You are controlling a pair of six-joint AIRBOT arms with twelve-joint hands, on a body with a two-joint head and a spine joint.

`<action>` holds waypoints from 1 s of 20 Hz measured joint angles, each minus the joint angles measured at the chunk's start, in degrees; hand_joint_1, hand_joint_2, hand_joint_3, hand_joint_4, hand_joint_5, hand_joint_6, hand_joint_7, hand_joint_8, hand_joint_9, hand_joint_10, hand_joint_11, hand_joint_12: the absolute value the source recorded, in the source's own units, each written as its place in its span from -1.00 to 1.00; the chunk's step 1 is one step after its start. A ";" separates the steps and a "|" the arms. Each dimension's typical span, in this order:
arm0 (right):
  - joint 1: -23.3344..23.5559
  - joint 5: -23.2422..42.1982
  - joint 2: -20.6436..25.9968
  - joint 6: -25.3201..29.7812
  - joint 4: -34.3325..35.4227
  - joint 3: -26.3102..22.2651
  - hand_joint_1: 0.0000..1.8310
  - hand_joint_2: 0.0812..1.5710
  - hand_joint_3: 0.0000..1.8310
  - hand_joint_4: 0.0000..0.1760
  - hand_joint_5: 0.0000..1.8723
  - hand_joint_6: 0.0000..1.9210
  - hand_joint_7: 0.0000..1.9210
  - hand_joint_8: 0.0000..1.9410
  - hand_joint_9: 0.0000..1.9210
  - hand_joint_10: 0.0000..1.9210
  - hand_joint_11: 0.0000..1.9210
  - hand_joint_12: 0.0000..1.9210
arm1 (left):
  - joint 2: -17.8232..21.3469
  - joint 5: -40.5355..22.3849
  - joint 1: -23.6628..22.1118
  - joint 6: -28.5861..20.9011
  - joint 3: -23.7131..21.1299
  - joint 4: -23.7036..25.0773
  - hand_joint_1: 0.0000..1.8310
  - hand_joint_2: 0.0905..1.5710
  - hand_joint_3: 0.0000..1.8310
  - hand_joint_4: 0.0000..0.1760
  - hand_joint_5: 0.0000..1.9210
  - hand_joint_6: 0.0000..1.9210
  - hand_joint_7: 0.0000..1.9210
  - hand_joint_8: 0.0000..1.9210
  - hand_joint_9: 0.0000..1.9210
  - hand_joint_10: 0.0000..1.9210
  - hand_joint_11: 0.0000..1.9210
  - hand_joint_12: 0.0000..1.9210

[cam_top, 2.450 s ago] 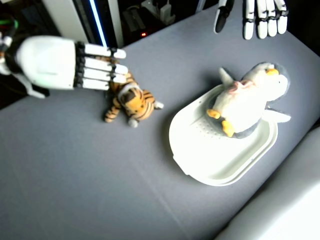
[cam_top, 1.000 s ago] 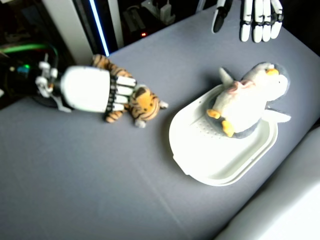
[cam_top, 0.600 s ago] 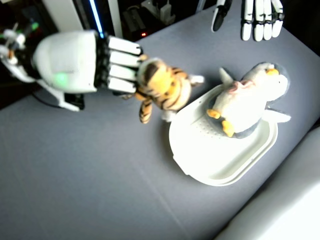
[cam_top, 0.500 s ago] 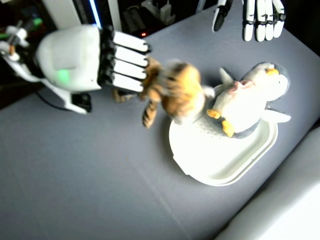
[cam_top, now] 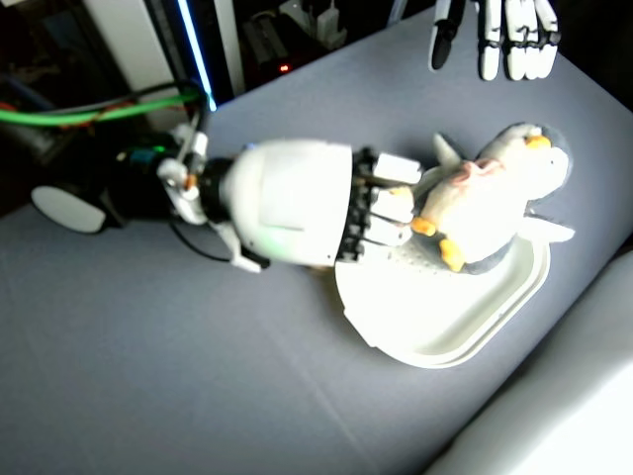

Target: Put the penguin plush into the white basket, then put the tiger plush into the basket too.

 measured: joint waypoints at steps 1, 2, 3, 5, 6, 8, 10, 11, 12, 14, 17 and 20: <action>-0.28 0.96 0.85 0.07 -0.55 -0.87 0.51 0.35 -1.00 -0.31 -0.48 0.88 -0.40 1.00 -0.29 1.00 -0.23 1.00 | 0.00 -0.42 0.48 -0.11 -0.22 0.04 -0.06 0.21 -1.00 -0.30 -0.67 -1.00 -0.70 -1.00 -0.78 -1.00 -1.00 -0.34; -0.90 2.12 2.16 0.02 -0.74 -1.81 0.50 0.35 -1.00 -0.70 -0.46 0.71 -0.42 0.89 -0.35 0.96 -0.29 1.00 | 0.00 -0.50 0.96 -0.13 -0.31 -0.07 -0.06 0.21 -1.00 -0.22 -0.67 -1.00 -0.71 -1.00 -0.77 -1.00 -1.00 -0.34; -1.92 5.01 4.59 -0.74 0.00 -3.61 0.34 0.46 -1.00 -1.00 -0.28 0.40 -0.11 0.39 -0.23 0.49 -0.32 0.80 | 0.00 -0.79 1.49 -0.15 -0.31 -1.18 -0.04 0.22 -1.00 -0.20 -0.67 -1.00 -0.71 -1.00 -0.78 -1.00 -1.00 -0.38; -2.95 7.17 6.10 -1.27 0.59 -4.90 0.32 0.50 -1.00 -1.00 -0.24 0.28 -0.07 0.35 -0.22 0.24 -0.42 0.64 | 0.00 -1.36 1.60 -0.17 -0.31 -1.66 -0.04 0.22 -1.00 -0.21 -0.67 -1.00 -0.71 -1.00 -0.78 -1.00 -1.00 -0.39; -3.96 8.55 7.30 -1.75 0.57 -5.99 0.32 0.52 -1.00 -1.00 -0.26 0.28 -0.08 0.37 -0.24 0.08 -0.54 0.53 | 0.00 -1.73 1.66 -0.35 -0.31 -1.79 -0.03 0.23 -1.00 -0.13 -0.68 -1.00 -0.73 -1.00 -0.78 -1.00 -1.00 -0.43; -6.62 10.62 9.86 -2.36 0.22 -8.41 0.18 0.40 -1.00 -1.00 -0.34 -0.69 -0.24 -0.39 -0.23 -0.57 -0.58 -0.07 | 0.00 -2.36 2.32 -0.59 -0.37 -1.46 -0.02 0.22 -1.00 -0.05 -0.67 -1.00 -0.70 -1.00 -0.74 -0.99 -1.00 -0.32; -9.64 13.05 12.39 -2.64 -0.02 -10.71 0.07 0.37 -1.00 -0.81 -0.39 -0.97 -0.35 -0.94 -0.30 -0.91 -0.64 -0.20 | 0.00 -2.29 2.45 -0.61 -0.72 -1.73 -0.03 0.20 -1.00 -0.12 -0.67 -1.00 -0.69 -1.00 -0.71 -0.99 -1.00 -0.24; -10.62 13.88 12.79 -2.67 0.15 -11.30 0.07 0.37 -1.00 -0.81 -0.39 -0.97 -0.35 -0.94 -0.30 -0.91 -0.64 -0.20 | 0.00 -2.58 2.69 -0.61 -0.72 -1.90 -0.03 0.20 -1.00 -0.12 -0.67 -1.00 -0.69 -1.00 -0.71 -0.99 -1.00 -0.24; -11.39 14.62 12.92 -2.64 0.13 -11.72 0.05 0.36 -1.00 -0.92 -0.42 -0.99 -0.37 -0.98 -0.33 -0.96 -0.66 -0.21 | 0.00 -2.71 2.91 -0.63 -0.83 -2.19 -0.01 0.20 -1.00 -0.16 -0.66 -1.00 -0.68 -0.99 -0.70 -0.99 -1.00 -0.23; -11.47 14.69 12.79 -2.69 -0.22 -11.69 -0.10 0.33 -1.00 -0.90 -0.48 -1.00 -0.44 -1.00 -0.41 -1.00 -0.69 -0.34 | 0.00 -2.80 3.26 -1.03 -0.83 -2.23 -0.02 0.20 -1.00 -0.52 -0.65 -1.00 -0.67 -1.00 -0.72 -1.00 -1.00 -0.24; -11.47 15.06 12.79 -2.75 0.55 -11.19 -0.06 0.26 -1.00 -0.70 -0.49 -1.00 -0.46 -1.00 -0.46 -1.00 -0.64 -0.55 | -0.13 -2.99 3.30 -1.16 -0.94 -2.80 0.01 0.19 -1.00 -0.44 -0.63 -0.99 -0.66 -1.00 -0.72 -1.00 -1.00 -0.19; -11.30 15.19 11.50 -3.04 1.22 -9.07 0.02 0.19 -1.00 -0.31 -0.52 -1.00 -0.48 -1.00 -0.47 -1.00 -0.50 -0.85 | -0.35 -2.89 3.65 -1.18 -0.94 -2.84 0.02 0.19 -1.00 -0.31 -0.63 -1.00 -0.67 -1.00 -0.72 -1.00 -1.00 -0.18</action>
